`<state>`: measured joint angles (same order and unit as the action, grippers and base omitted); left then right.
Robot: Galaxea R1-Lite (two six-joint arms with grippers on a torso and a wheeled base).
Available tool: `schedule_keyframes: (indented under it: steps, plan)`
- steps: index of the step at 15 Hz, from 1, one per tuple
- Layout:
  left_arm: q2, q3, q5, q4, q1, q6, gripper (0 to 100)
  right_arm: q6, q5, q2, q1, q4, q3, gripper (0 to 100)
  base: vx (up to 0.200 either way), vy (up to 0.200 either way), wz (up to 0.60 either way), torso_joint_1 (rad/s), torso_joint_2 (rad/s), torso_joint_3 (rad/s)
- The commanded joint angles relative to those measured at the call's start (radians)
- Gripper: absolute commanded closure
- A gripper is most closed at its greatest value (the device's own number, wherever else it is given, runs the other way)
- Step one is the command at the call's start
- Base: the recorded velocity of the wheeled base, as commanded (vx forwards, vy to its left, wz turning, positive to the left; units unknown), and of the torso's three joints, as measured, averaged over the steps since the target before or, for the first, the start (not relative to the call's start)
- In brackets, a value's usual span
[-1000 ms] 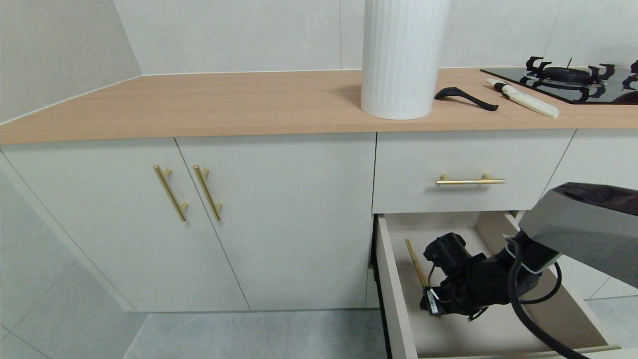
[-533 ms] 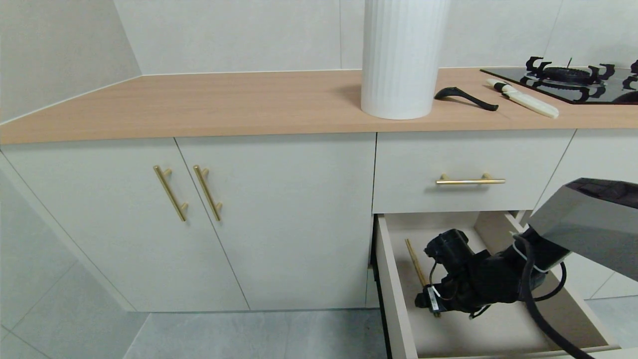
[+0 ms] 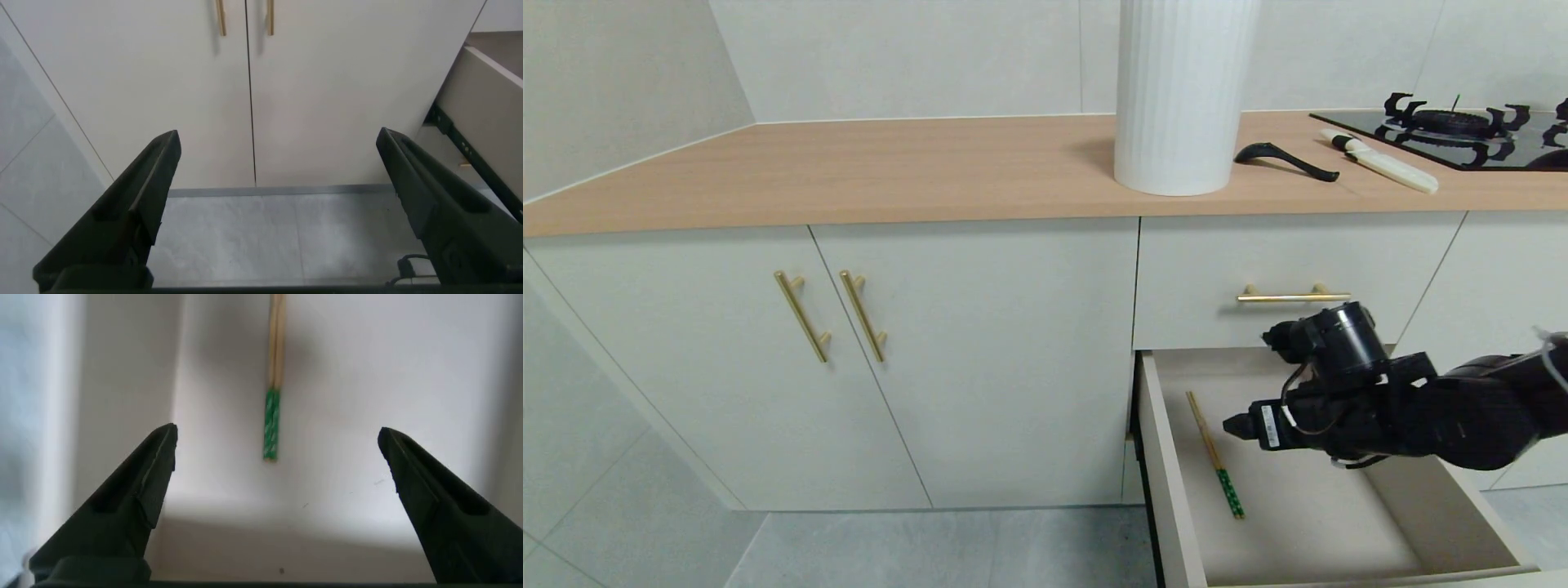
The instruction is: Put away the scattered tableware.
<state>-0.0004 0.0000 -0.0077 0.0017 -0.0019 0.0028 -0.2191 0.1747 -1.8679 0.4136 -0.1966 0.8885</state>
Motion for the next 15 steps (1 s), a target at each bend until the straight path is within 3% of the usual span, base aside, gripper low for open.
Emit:
schedule_keyframes:
  steps: [1,8,15]
  plan:
    - [0.000,0.000,0.000,0.000,0.000,0.000,0,0.026,0.000,0.180,-0.015,-0.001,-0.014,0,0.000,0.000,0.00,0.000,0.00,0.000]
    - [0.000,0.000,0.000,0.000,0.000,0.000,0,0.107,0.014,0.377,-0.049,0.000,-0.029,0,0.000,0.000,0.00,0.000,0.00,0.000]
    - [0.000,0.000,0.000,0.000,0.000,0.000,0,0.113,0.012,0.380,-0.064,-0.006,-0.026,0,0.000,0.000,0.00,0.024,-0.09,-0.064]
